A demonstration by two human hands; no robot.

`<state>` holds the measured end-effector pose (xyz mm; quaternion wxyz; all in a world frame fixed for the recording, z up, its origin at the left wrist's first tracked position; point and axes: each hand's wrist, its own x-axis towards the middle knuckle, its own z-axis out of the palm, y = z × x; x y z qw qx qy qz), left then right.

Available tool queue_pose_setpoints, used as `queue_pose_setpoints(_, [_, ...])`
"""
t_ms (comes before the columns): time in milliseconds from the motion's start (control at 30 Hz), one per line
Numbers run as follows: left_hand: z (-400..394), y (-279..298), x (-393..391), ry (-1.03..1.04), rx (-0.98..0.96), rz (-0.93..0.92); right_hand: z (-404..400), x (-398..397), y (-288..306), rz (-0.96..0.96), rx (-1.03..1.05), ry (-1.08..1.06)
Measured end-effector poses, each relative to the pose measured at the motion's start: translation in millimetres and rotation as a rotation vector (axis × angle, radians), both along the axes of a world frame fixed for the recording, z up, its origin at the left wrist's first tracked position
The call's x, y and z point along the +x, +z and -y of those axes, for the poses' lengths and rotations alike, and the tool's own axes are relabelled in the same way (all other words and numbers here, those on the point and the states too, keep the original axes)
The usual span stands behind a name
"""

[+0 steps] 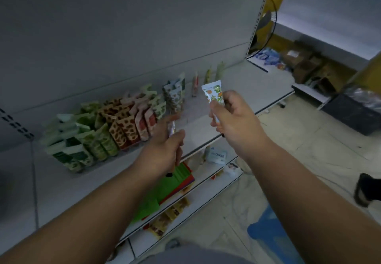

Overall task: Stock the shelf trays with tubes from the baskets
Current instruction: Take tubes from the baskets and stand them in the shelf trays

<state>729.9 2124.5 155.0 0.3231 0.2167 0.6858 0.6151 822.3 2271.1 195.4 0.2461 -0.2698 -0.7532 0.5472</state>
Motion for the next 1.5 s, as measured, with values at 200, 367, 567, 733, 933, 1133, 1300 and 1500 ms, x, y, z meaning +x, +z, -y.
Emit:
queue_pose_setpoints(200, [-38, -4, -16, 0.136, 0.012, 0.017, -53, -27, 2, 0.067, 0.154, 0.079])
queue_pose_setpoints(367, [-63, -22, -21, 0.317, -0.043, -0.062, -97, -70, -9, 0.176, 0.373, 0.248])
queue_pose_setpoints(567, [-84, -36, -14, 0.506, -0.092, 0.027, -128, -126, -35, 0.103, 0.485, 0.415])
queue_pose_setpoints(733, [-95, -41, -1, 0.643, -0.1, -0.095, -132, -146, -48, 0.055, 0.574, 0.558])
queue_pose_setpoints(933, [-105, -48, 6, 0.733, -0.101, -0.073, -134, -147, -45, 0.07, 0.647, 0.612])
queue_pose_setpoints(1133, [-109, -56, 3, 0.689, -0.136, -0.16, -139, -143, -56, 0.133, 0.637, 0.685])
queue_pose_setpoints(1300, [-112, -54, -2, 0.658, -0.195, -0.198, -138, -141, -58, 0.088, 0.616, 0.595])
queue_pose_setpoints(1500, [-123, -55, -7, 0.571, -0.235, -0.311, -131, -120, -35, 0.068, 0.494, 0.847])
